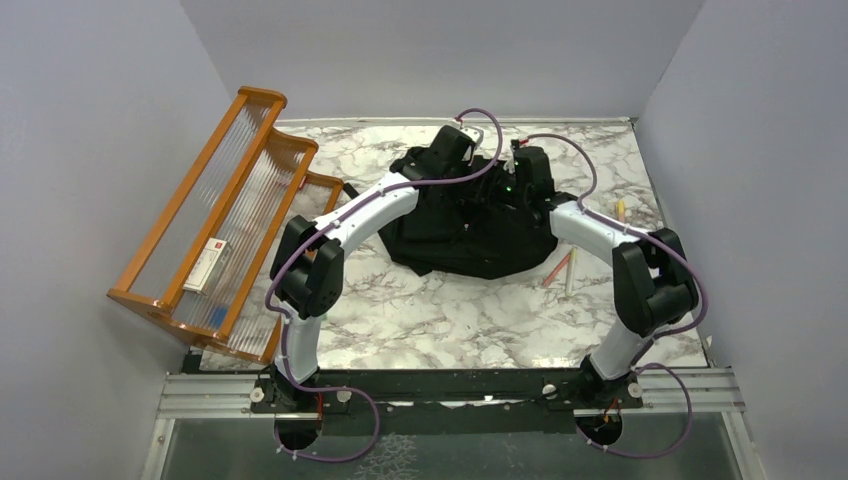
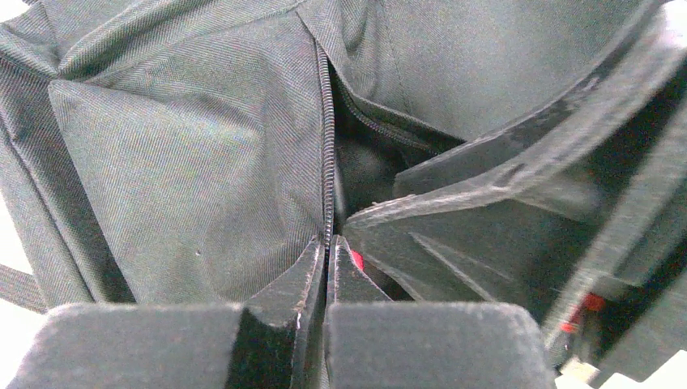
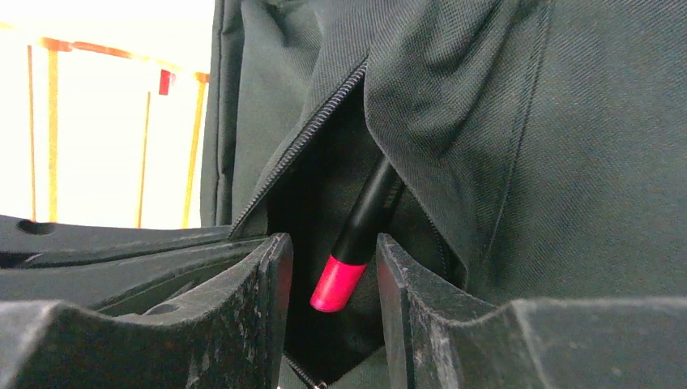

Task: Pack the student bag
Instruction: Place the stationery in the student bag, then pick up the stationery from the center of the board.

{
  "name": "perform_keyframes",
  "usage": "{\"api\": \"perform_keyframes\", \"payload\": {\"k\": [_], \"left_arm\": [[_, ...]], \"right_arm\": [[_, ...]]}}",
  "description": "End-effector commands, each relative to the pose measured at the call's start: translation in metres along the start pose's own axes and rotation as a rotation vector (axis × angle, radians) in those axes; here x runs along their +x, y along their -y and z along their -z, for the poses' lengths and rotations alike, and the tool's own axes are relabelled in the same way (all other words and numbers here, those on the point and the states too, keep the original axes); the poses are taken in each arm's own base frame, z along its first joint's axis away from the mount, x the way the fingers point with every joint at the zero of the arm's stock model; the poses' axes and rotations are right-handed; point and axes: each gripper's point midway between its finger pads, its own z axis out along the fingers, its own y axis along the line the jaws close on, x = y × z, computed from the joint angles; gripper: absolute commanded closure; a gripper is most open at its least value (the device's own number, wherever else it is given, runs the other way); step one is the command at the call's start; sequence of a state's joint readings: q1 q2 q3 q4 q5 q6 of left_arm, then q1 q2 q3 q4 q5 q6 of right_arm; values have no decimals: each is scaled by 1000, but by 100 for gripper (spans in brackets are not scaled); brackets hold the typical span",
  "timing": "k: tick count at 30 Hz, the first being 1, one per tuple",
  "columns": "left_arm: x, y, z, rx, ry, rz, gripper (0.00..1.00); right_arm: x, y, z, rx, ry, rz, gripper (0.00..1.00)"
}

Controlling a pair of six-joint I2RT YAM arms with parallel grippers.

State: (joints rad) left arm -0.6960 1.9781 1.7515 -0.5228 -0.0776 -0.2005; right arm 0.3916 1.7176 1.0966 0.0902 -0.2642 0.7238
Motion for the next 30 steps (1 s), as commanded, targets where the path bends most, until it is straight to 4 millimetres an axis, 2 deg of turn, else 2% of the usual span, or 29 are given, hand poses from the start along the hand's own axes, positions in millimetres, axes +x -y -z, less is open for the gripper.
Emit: {"api": "perform_keyframes", "payload": {"k": [1,8,10,15,20,26,30], "left_arm": [[-16,7,16,32,56,9,100],[-11,5,13,24,43,3,100],[-9,4,13,21,40,2,94],[-14,9,16,47,60,9,69],[-17,11,21,61,73,6,63],[-25,-10,58,-19,200,8,55],[-21,-32,91,-100,277,39,40]], "right_arm": [[-32,-22,22,-3,103,65,52],[-46,-21,48,53,179,127,52],[-48,-19,57,69,200,141,52],[-48,-6,75,132,243,150,53],[-47,2,84,169,268,150,52],[-43,5,86,172,262,159,52],[-42,5,86,169,263,163,52]]}}
